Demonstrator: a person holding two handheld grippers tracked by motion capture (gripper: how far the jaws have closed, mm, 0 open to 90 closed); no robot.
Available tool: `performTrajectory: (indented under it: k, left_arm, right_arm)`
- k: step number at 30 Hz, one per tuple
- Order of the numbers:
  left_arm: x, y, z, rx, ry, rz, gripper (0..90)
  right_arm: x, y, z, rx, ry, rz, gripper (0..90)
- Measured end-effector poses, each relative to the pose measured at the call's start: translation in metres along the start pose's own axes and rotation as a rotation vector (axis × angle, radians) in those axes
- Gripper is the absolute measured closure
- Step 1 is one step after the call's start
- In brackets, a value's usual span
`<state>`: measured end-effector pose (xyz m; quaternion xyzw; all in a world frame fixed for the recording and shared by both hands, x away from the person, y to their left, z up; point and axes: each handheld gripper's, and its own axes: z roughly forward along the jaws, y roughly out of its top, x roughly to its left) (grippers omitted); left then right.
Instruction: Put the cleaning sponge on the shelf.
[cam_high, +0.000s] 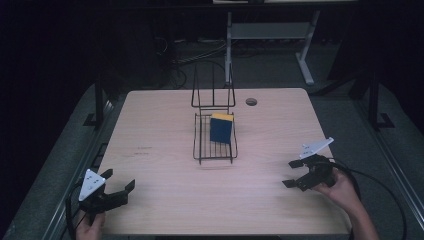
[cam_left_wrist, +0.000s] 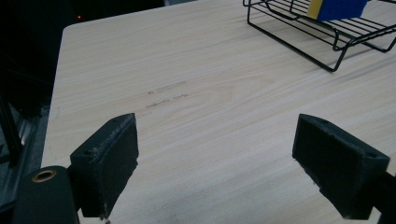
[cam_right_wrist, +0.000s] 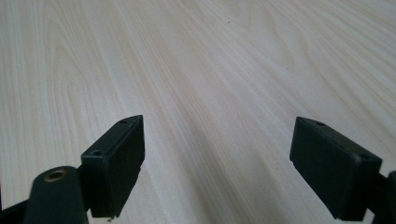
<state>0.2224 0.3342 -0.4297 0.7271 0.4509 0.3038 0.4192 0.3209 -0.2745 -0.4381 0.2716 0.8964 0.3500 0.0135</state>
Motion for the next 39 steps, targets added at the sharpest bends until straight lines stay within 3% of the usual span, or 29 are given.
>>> performTrajectory:
  k: [28, 39]
  left_arm:
    - [-0.001, -0.002, 0.000, 0.006, 0.005, 0.001, 13.9]
    - [-0.001, -0.002, 0.000, 0.008, 0.007, -0.002, 13.9]
  right_arm:
    - [0.038, -0.031, -0.003, -0.087, 0.002, -0.006, 17.5]
    - [0.053, -0.037, -0.004, -0.130, -0.021, -0.011, 14.7]
